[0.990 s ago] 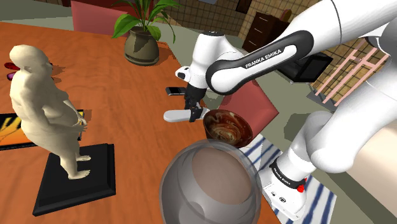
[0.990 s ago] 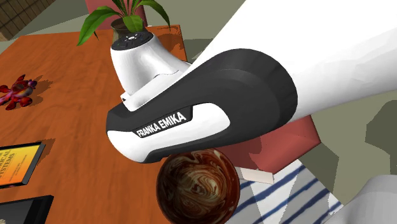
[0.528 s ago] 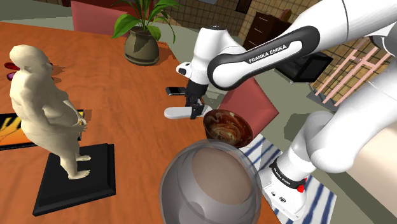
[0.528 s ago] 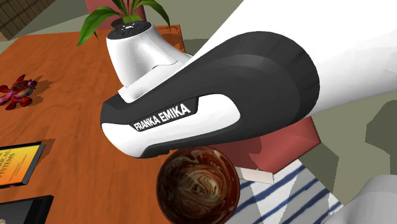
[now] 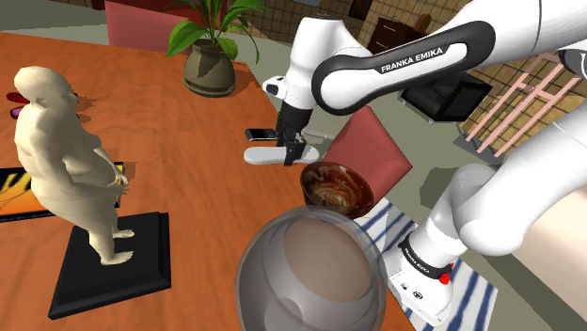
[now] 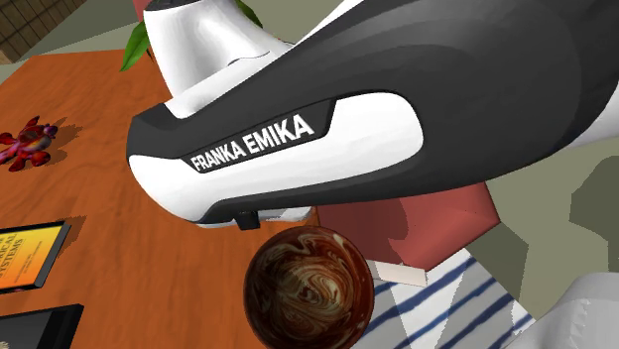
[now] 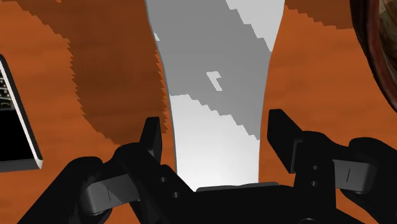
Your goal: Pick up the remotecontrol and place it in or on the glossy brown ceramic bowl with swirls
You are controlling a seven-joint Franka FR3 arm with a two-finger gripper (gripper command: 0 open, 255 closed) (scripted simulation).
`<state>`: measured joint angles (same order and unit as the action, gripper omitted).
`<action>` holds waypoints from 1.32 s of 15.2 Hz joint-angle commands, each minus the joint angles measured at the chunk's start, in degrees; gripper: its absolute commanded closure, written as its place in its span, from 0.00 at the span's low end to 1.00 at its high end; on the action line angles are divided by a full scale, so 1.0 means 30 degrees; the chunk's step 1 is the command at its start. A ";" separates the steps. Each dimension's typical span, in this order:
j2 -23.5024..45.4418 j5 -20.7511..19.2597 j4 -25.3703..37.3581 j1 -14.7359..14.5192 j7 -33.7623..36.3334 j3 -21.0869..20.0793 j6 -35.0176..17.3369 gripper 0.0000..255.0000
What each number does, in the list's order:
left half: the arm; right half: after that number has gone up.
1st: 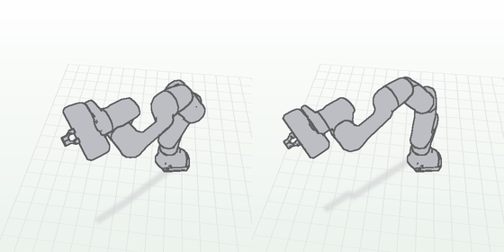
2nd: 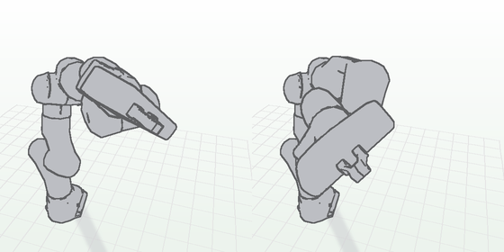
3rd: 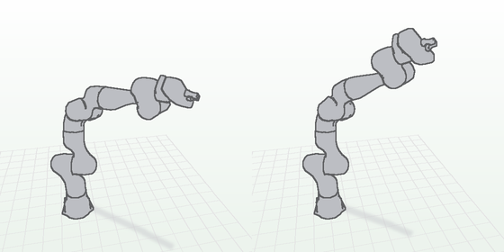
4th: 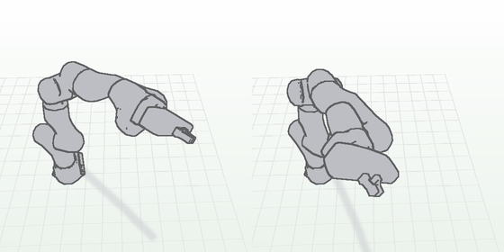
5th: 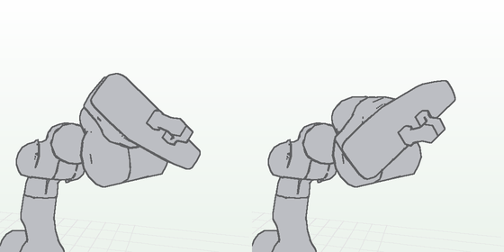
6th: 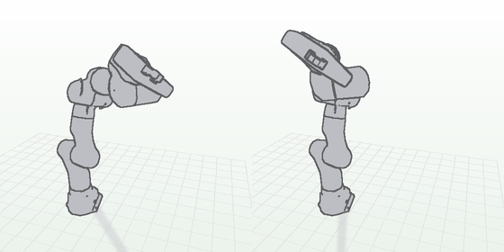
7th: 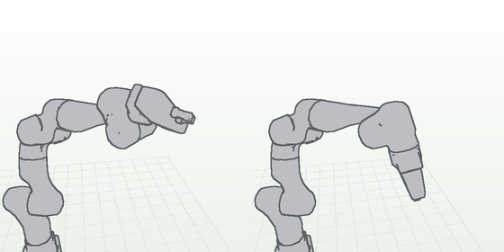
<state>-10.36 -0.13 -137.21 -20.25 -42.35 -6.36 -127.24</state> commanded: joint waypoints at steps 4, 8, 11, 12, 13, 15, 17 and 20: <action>-0.0709 0.0081 0.0707 -0.0002 -0.0111 0.0053 0.1413 1.00; -0.1131 0.0124 0.1362 -0.0007 -0.0164 0.0081 0.2489 1.00; -0.1399 0.0147 0.1894 -0.0008 -0.0197 0.0102 0.3288 1.00; -0.1480 0.0154 0.2079 -0.0009 -0.0207 0.0109 0.3553 1.00; -0.1555 0.0160 0.2268 -0.0008 -0.0217 0.0116 0.3817 1.00; -0.1694 0.0170 0.2657 -0.0008 -0.0235 0.0129 0.4344 1.00; -0.1815 0.0178 0.3062 -0.0007 -0.0252 0.0141 0.4869 1.00; -0.1963 0.0187 0.3697 -0.0004 -0.0274 0.0159 0.5651 1.00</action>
<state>-16.02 0.42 -126.95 -20.25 -43.17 -5.89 -111.34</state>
